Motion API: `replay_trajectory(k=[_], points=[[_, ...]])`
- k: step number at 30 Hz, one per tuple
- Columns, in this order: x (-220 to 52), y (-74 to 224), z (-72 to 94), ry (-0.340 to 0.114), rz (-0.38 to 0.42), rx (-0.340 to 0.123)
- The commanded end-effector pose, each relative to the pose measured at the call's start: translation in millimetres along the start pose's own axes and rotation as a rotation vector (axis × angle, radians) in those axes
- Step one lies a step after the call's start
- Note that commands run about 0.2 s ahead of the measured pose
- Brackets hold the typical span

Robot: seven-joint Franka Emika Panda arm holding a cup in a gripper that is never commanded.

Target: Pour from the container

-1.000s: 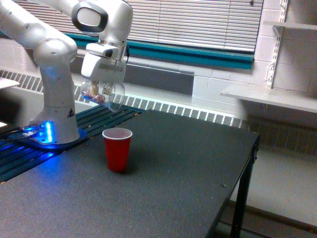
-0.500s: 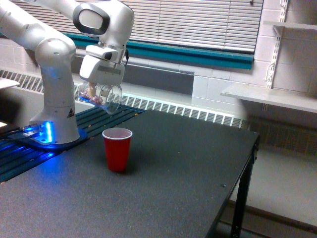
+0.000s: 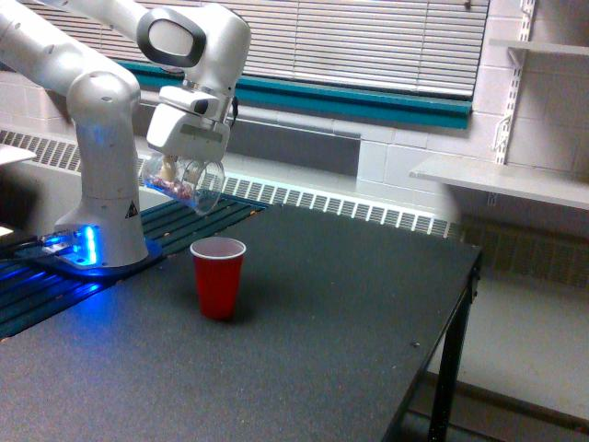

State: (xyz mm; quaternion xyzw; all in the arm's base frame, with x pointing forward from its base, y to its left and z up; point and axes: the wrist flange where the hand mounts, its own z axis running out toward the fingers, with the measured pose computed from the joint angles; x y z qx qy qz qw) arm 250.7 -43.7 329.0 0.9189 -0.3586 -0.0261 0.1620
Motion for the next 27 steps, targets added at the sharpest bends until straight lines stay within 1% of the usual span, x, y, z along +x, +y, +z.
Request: replay_trajectory(k=[1, 12, 27], points=[[-7.1, -4.0, 9.4, 0.000, -0.024, -0.041], [-1.8, -6.0, 9.8, -0.002, -0.024, -0.052], [-3.8, -5.2, 13.2, -0.009, -0.020, -0.064]])
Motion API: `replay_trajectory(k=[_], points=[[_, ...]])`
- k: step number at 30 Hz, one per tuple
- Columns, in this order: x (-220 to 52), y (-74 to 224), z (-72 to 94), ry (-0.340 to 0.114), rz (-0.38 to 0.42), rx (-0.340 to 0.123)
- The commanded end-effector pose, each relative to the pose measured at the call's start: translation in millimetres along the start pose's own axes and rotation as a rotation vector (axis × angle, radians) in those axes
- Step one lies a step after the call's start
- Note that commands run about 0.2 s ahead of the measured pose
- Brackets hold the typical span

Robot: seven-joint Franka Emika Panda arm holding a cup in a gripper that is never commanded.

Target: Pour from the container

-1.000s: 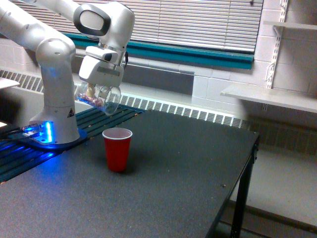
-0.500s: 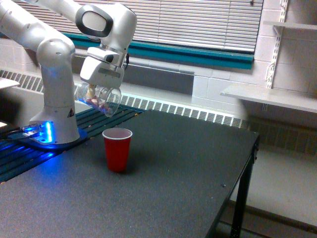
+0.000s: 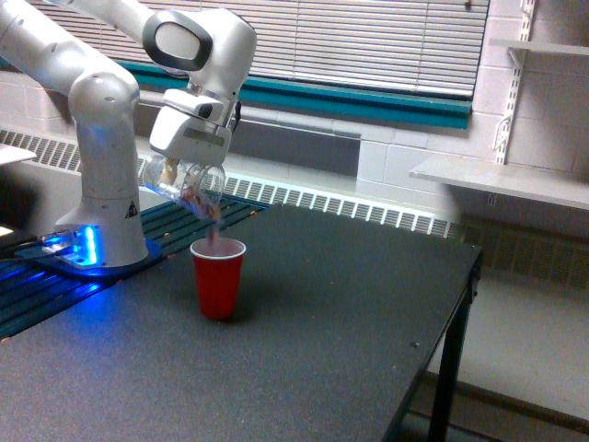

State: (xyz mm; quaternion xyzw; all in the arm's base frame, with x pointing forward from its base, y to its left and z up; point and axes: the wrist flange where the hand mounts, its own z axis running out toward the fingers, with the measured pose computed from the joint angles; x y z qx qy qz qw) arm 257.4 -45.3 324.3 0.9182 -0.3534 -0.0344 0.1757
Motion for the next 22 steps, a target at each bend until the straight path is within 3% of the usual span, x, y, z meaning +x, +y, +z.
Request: replay_trajectory(k=[1, 13, 22], points=[[-9.6, -0.7, 9.5, -0.006, -0.010, -0.033], [-10.7, -1.1, 7.0, -0.002, -0.006, -0.028], [-6.5, -3.5, 3.3, 0.015, -0.004, 0.002]])
